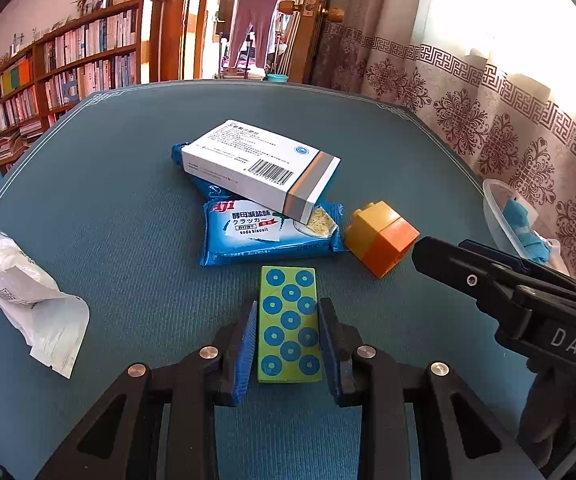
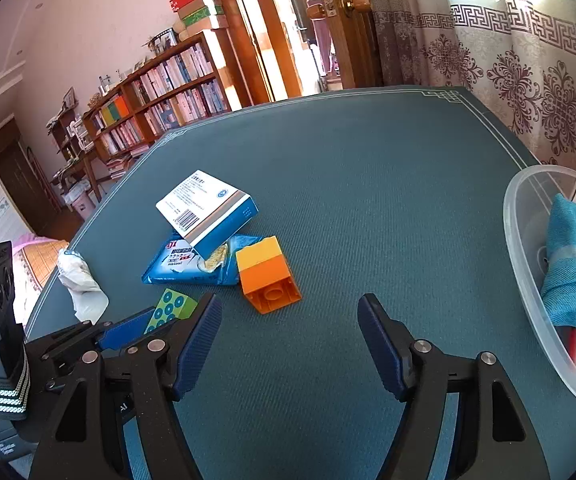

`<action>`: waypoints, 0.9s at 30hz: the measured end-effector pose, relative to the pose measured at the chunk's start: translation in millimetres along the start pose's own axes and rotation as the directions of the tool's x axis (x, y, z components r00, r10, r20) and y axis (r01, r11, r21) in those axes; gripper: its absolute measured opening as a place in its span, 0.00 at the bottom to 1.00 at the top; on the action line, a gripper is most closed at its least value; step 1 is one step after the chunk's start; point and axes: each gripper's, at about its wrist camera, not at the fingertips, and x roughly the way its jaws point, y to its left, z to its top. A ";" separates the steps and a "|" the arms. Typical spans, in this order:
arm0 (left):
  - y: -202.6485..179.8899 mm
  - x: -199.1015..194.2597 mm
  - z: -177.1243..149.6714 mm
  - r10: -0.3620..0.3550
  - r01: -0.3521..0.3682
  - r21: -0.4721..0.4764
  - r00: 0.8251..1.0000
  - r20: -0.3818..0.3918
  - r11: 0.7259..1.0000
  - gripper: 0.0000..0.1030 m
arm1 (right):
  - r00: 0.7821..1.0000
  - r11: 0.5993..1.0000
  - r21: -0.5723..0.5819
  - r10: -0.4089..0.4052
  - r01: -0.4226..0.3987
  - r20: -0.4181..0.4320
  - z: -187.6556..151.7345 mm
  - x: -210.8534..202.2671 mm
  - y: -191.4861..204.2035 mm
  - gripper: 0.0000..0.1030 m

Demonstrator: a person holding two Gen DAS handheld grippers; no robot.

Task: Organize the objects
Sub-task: 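Grasp the orange toy block with the right gripper and lift it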

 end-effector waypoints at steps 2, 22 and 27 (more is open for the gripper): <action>0.7 0.5 -0.5 0.000 0.000 -0.007 1.000 -0.001 1.000 0.31 | 1.000 1.000 -0.012 0.002 -0.002 -0.009 2.7 7.0 4.5 0.66; 1.3 2.2 -2.9 0.001 -0.001 -0.009 1.000 -0.011 1.000 0.31 | 0.998 0.995 -0.085 -0.053 0.049 -0.046 10.9 50.4 22.7 0.35; 0.4 2.0 -3.6 -0.005 0.005 -0.004 1.000 -0.009 1.000 0.31 | 0.998 0.998 -0.037 -0.058 0.057 -0.025 5.7 39.5 15.4 0.34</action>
